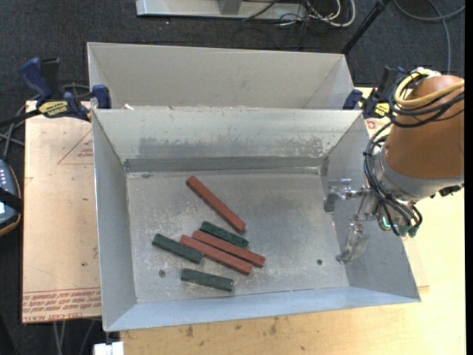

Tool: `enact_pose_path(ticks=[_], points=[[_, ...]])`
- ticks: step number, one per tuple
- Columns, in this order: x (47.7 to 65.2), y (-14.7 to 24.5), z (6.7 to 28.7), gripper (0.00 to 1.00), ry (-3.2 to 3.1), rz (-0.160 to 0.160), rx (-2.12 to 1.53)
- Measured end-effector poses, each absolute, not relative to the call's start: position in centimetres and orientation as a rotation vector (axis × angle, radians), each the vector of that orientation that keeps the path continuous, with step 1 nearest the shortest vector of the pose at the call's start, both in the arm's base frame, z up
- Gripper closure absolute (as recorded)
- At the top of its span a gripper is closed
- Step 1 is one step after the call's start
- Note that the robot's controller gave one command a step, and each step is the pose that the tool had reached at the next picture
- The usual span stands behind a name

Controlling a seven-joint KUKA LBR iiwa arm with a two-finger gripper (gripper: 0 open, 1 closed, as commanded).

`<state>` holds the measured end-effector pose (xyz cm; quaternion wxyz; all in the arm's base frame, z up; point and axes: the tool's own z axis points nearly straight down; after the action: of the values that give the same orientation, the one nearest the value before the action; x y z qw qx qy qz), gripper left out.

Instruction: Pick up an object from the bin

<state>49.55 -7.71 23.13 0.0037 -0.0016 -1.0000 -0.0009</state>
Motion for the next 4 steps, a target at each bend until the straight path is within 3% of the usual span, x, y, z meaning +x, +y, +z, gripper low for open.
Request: enact_pose_path(ticks=[1, 2, 3, 4], points=[[49.7, -7.7, 23.5, 0.0, -3.142, -0.001, 0.0], [52.0, -4.0, 15.9, 0.0, -3.147, 0.0, 0.073], [53.7, 2.4, 16.0, 0.0, -3.138, -0.004, 0.162], [53.3, 4.2, 13.7, 0.0, -3.135, -0.001, 0.226]])
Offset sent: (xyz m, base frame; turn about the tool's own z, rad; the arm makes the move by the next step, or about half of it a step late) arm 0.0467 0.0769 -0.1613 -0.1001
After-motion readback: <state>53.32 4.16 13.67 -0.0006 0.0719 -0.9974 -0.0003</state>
